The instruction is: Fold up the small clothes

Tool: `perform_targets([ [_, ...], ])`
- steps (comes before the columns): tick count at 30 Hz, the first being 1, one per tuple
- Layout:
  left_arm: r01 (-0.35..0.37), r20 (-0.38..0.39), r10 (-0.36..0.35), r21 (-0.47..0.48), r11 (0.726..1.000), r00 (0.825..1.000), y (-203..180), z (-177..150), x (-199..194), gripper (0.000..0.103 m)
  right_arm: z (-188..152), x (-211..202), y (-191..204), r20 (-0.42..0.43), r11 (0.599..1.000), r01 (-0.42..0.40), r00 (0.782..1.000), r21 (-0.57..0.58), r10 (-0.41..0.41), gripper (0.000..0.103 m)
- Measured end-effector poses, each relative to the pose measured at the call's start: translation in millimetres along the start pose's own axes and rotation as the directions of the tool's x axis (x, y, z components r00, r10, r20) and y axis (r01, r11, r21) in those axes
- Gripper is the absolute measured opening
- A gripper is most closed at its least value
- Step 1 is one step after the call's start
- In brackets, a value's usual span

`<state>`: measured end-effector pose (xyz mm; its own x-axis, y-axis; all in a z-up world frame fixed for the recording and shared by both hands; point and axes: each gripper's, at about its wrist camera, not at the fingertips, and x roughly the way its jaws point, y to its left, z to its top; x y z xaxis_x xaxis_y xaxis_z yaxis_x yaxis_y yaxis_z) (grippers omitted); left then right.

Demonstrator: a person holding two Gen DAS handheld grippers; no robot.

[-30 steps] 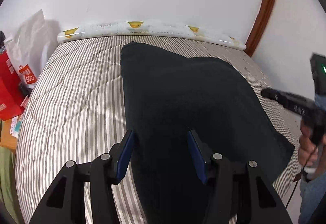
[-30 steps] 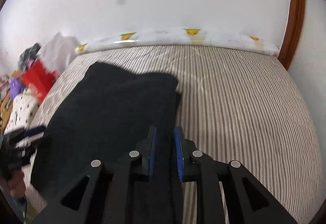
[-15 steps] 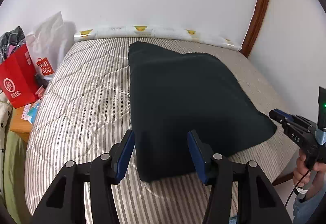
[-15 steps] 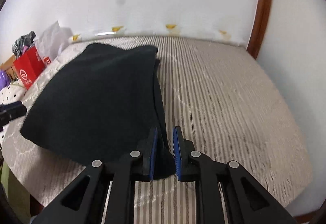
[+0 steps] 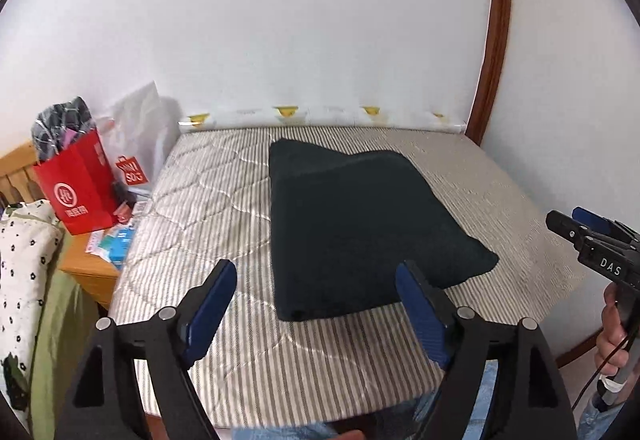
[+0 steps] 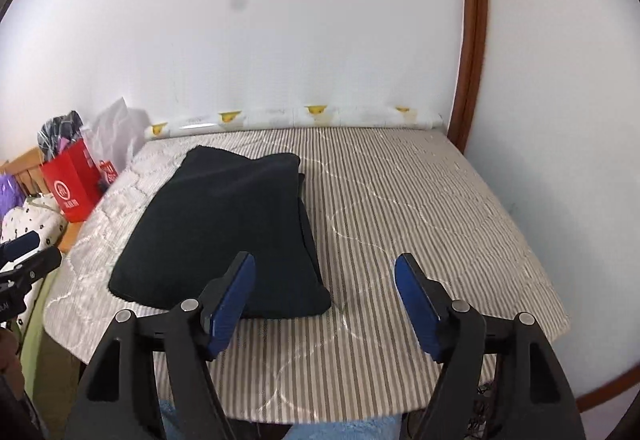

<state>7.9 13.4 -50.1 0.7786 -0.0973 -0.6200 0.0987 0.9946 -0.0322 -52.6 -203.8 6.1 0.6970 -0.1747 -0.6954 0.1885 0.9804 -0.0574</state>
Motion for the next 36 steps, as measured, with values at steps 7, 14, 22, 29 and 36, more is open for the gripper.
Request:
perform_targets([
  [7,-0.007,0.045,0.008,-0.023,1.0,0.999,0.4,-3.9,-38.5,0.087,-5.9,-45.0,1.3,0.044,0.999,0.025,0.999,-0.027,-0.024,0.096],
  [14,-0.038,0.059,0.039,-0.016,0.999,0.997,-1.8,-9.5,-54.5,0.089,-17.3,-59.4,-0.8,0.028,0.999,0.049,0.998,-0.014,-0.048,0.098],
  [22,-0.031,0.063,0.031,-0.004,1.0,0.998,-9.4,-11.9,-59.4,0.089,-25.4,-67.8,-10.6,0.029,0.998,0.061,0.998,0.023,-0.061,0.098],
  [29,-0.024,0.057,0.024,-0.013,1.0,0.998,-12.0,-14.0,-57.4,0.089,-24.8,-69.7,-13.3,0.025,0.997,0.075,0.997,0.021,-0.075,0.098],
  [36,-0.022,0.048,0.022,-0.009,1.0,0.999,-14.3,-15.0,-55.2,0.089,-25.2,-70.4,-14.9,0.028,0.997,0.078,0.997,0.01,-0.079,0.098],
])
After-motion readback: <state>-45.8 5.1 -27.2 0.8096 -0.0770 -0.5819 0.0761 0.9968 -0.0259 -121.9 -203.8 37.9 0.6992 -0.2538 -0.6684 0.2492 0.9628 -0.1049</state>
